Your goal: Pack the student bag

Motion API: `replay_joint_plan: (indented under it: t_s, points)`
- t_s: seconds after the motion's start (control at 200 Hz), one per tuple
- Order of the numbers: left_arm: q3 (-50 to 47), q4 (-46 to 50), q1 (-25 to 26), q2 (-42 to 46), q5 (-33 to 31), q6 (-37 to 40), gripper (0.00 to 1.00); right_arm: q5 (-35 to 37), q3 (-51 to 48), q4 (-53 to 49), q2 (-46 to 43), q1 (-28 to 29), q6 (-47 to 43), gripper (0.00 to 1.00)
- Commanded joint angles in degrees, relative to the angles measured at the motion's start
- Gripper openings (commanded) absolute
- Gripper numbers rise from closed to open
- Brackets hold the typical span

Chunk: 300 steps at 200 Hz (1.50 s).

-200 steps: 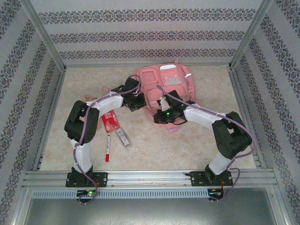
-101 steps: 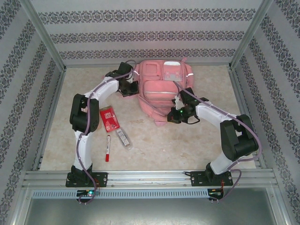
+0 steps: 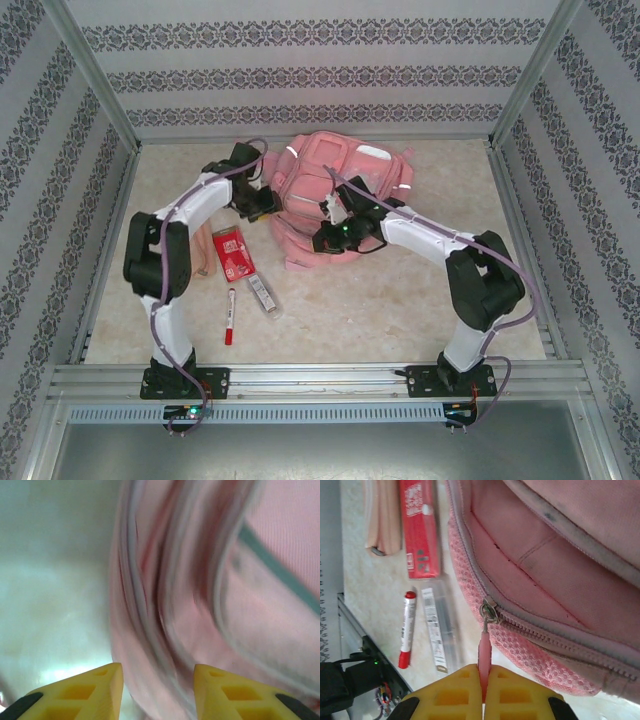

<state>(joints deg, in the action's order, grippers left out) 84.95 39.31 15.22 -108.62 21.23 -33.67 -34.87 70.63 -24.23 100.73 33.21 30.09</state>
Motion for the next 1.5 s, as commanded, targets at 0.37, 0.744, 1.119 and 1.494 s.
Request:
replay_joint_plan:
  t_s: [0.37,0.744,1.119,1.494]
  points:
    - [-11.1,-14.4,7.9,2.0,-5.1,-18.3,0.3,-4.3,-0.7,4.9,1.2,3.7,-0.9,0.0]
    - [-2.4,-5.6,6.2,0.3,-6.9,-5.0,0.0,11.1,-6.4,-10.0,-5.5,-1.4,-9.5,0.0]
    - [16.0,2.2,1.4,-13.2,2.2,13.6,0.0,19.5,-14.3,-13.6,-11.9,-10.2,-9.9,0.0]
    - [42.7,5.8,-0.9,-29.3,5.1,17.2,0.26,5.2,-10.6,-4.3,-9.2,0.6,-1.9,0.0]
